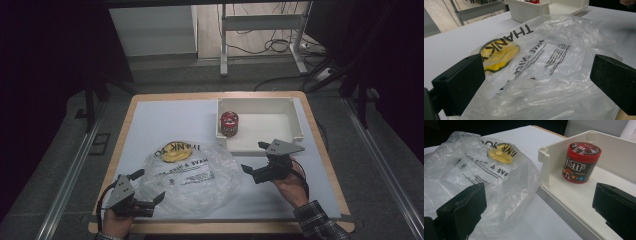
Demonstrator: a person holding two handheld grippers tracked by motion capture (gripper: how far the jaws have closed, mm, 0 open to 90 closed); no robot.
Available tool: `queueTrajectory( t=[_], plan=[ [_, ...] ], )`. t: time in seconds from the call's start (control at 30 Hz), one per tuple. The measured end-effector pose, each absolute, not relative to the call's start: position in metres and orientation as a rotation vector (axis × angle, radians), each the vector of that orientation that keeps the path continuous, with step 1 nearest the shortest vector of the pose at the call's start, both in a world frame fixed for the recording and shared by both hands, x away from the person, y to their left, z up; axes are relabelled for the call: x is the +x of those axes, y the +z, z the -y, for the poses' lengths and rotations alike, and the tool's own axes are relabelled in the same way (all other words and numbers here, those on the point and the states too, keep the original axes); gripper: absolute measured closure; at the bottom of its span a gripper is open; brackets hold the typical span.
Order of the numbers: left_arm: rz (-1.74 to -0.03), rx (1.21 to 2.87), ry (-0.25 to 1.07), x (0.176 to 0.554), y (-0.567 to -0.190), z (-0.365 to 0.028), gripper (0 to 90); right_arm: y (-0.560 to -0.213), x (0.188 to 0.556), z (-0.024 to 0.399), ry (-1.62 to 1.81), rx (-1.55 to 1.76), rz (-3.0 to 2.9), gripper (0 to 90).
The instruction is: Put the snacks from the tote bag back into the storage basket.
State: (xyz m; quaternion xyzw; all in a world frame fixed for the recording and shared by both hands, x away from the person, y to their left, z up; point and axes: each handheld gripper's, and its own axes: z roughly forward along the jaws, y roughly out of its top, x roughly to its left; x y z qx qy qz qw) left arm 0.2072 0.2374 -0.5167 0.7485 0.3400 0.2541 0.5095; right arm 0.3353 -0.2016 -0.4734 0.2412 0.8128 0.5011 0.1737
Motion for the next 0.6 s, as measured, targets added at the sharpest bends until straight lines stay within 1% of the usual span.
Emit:
queueTrajectory(
  t=[0.6],
  plan=[
    [-0.819,1.805,0.61,0.207,-0.517,-0.237,0.0,-0.474,0.32,0.218,1.386,0.7,-2.282,0.0]
  ],
)
